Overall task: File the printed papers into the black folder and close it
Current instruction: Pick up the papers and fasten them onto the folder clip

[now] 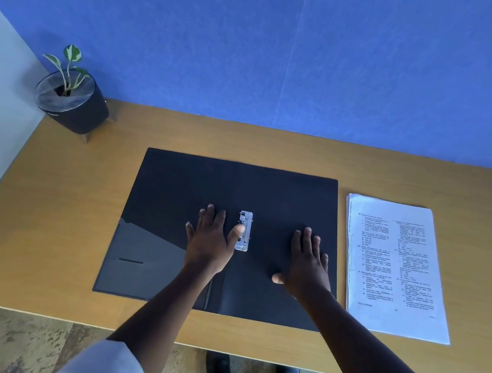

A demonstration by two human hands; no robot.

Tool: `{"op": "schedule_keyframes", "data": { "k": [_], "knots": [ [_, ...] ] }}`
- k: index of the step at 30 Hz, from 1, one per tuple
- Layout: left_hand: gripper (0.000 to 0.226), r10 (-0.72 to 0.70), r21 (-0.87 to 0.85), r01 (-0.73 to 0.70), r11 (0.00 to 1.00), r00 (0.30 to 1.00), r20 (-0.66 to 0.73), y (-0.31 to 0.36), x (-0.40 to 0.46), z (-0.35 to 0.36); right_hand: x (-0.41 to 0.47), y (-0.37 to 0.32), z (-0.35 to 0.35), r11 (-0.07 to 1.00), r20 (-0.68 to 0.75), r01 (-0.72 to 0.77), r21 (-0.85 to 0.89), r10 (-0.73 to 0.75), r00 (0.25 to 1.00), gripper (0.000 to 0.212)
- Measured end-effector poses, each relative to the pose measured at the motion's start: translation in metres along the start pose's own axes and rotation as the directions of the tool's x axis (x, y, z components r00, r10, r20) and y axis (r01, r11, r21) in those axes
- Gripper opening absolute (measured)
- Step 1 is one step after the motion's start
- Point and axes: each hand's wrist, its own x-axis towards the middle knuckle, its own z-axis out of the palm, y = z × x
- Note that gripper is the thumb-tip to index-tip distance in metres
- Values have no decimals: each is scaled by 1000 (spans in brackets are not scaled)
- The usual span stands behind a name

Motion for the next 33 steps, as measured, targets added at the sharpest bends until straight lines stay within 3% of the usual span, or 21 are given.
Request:
{"op": "schedule_keyframes", "data": {
  "k": [5, 9, 17, 25, 33],
  "knots": [
    [74, -48, -77, 43, 996, 997, -55, 9, 8, 1, 1, 0, 1, 1000, 4, -3, 7, 3, 1000, 118],
    [96, -48, -95, 36, 995, 992, -118, 9, 20, -2, 1, -1, 1, 1000, 9, -7, 20, 7, 1000, 118],
    [78, -49, -123, 36, 992, 993, -112, 19, 35, -10, 3, 0, 2, 999, 17, -15, 43, 14, 1000, 117],
    [99, -74, -110, 52, 993, 976, -206, 22, 46, -1, 3, 0, 3, 998, 12, -17, 58, 17, 1000, 117],
    [61, -45, -63, 35, 997, 984, -171, 20, 41, 3, 3, 1, 5, 998, 6, -11, 54, 11, 1000, 116]
  ]
}}
